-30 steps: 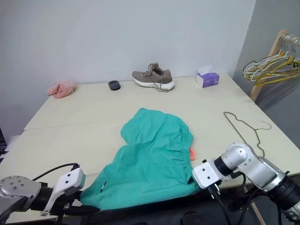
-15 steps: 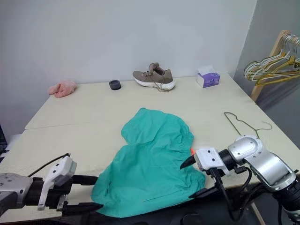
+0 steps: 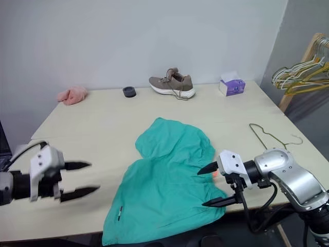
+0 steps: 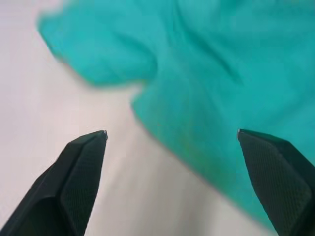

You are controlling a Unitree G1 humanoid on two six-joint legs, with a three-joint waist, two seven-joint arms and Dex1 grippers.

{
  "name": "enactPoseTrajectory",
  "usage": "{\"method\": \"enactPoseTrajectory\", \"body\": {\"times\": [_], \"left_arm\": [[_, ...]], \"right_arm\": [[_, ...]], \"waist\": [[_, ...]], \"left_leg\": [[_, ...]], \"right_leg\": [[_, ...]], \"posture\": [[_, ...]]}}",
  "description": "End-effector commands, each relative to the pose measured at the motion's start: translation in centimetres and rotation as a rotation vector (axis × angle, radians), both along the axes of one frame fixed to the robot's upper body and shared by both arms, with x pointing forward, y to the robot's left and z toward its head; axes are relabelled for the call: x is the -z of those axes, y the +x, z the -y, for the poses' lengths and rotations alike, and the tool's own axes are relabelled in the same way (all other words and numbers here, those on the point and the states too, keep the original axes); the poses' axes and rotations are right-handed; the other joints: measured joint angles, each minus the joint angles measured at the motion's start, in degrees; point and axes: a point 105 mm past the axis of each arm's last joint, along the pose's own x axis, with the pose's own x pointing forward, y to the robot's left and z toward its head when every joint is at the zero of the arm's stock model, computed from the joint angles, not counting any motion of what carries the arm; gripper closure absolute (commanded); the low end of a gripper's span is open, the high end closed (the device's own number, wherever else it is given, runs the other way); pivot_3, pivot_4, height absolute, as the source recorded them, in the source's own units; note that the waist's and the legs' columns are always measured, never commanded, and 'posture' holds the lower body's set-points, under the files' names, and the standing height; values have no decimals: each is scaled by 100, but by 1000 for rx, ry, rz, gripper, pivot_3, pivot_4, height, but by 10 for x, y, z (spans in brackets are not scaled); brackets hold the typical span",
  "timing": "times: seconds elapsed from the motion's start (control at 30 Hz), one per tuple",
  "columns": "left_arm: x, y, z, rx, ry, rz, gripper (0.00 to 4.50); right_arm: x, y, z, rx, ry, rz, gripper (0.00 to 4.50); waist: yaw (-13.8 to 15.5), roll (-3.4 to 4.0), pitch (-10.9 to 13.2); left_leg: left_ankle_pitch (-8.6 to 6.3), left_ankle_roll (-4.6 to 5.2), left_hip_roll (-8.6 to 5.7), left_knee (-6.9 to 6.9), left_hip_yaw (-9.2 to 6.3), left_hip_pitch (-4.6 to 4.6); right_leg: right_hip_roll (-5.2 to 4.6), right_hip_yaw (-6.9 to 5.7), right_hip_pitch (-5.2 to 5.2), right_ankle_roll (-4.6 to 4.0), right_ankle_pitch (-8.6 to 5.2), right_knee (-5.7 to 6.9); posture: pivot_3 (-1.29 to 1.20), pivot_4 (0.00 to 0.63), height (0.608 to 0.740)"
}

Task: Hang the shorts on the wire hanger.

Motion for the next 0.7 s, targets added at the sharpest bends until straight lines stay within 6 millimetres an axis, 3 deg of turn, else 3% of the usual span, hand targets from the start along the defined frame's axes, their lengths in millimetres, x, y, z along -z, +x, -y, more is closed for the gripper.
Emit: {"method": "enactPoseTrajectory", "body": {"times": [0.03, 0.13, 0.23, 0.37, 0.5, 0.7], "left_arm": [[-18, 11, 24, 4, -137, 86, 28], [-15, 14, 51, 73, -187, 83, 28], [-20, 17, 77, 171, -231, 80, 28], [-24, 27, 101, 283, -229, 86, 28], [-25, 34, 116, 365, -194, 99, 28], [-31, 29, 133, 481, -195, 87, 28]], "right_arm": [[-15, 23, 3, 156, 91, 74, 0], [-22, 51, 14, 398, 204, 129, 0], [-21, 71, 41, 659, 268, 174, 0], [-3, 83, 90, 1019, 283, 212, 0], [17, 91, 147, 1401, 248, 229, 0], [33, 95, 185, 1563, 172, 212, 0]], "waist": [[2, -10, -6], [1, -16, -11], [-3, -24, -16], [-7, -24, -21], [-220, -7, -29], [-643, -1, -30]], "left_leg": [[0, 1, 0, 1, 0, -1], [-3, 0, -2, 2, 3, -5], [-5, 0, -4, 3, 5, -9], [-5, 0, -7, 6, 0, -17], [-5, 1, -8, 4, 14, -17], [-5, 2, 5, 3, 19, -10]], "right_leg": [[0, 1, 0, 3, 3, -3], [0, 7, 0, 7, 7, -5], [0, 12, 15, 7, 9, -7], [2, 10, 5, 6, 11, -7], [6, 27, 15, 7, 10, -5], [23, 35, 18, 12, 8, -3]], "posture": [[-189, 0, 740], [-215, 0, 740], [-257, 0, 740], [-302, 0, 740], [-327, 0, 740], [-337, 0, 740]]}}
